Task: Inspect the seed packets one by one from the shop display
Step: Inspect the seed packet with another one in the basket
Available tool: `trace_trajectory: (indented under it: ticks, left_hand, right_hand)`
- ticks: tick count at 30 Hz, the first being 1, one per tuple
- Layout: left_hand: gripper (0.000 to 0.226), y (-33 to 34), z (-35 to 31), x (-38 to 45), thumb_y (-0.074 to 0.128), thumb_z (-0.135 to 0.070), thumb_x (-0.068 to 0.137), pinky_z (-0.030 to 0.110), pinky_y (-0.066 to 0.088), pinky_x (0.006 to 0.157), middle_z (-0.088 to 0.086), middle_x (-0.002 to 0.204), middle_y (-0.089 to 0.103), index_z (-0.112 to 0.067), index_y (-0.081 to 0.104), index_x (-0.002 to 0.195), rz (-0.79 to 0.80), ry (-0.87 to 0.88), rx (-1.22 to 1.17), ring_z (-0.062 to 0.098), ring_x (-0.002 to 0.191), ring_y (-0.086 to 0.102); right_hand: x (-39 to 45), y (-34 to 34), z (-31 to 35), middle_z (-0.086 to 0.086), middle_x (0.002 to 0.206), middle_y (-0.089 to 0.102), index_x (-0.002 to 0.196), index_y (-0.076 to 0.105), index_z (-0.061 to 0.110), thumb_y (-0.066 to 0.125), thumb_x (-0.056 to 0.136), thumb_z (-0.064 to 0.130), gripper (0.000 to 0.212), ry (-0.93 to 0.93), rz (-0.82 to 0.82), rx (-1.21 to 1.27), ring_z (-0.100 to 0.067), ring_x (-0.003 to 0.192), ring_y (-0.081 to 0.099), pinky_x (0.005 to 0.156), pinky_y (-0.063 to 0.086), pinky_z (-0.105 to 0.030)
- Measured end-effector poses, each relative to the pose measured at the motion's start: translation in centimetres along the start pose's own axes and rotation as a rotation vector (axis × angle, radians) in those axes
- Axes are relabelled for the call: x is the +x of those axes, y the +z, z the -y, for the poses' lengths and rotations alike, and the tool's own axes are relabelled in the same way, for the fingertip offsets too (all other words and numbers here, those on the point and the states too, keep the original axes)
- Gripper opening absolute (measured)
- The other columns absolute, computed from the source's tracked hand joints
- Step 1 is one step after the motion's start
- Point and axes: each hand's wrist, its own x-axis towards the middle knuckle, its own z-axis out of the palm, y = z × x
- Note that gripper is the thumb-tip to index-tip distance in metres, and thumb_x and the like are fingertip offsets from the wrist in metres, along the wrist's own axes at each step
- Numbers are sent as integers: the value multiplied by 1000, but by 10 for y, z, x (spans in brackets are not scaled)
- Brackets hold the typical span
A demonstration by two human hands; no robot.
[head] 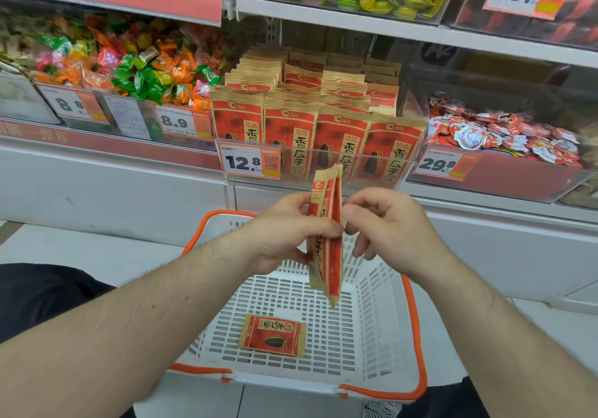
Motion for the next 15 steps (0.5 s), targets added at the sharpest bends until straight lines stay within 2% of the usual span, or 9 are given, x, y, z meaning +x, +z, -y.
trace_trajectory:
  ticks: [2,5,10,15]
  left_hand:
    - [52,3,0,-2,73,-13,65,55,53,87,-7,82,69,-19,63,116,42,5,18,18,78,66]
    - [58,3,2,-2,68,-10,63,55,51,86,-6,83,68,-20,61,119,79,7,-8,19,79,65]
    - [69,2,4,-1,66,-5,63,50,49,80,2,88,67,-14,55,130,135,-4,-76,25,85,63]
    - [69,2,4,0,66,-4,63,49,49,79,2,87,67,-13,55,131,139,3,-98,23,82,63]
  right_hand:
    - [1,2,-2,-6,66,65,79,66,18,60,93,21,15,-43,-31,-13,-16,49,64,49,47,-29]
    - [2,5,-3,4,53,61,72,62,13,53,97,14,26,-49,-13,-39,-14,46,62,48,44,-27]
    - [3,4,0,-7,51,59,70,58,5,46,100,2,32,77,91,278,-20,39,55,38,39,-25]
    - [3,4,1,-9,53,59,73,59,2,46,100,4,30,77,100,331,-20,39,54,38,38,-25]
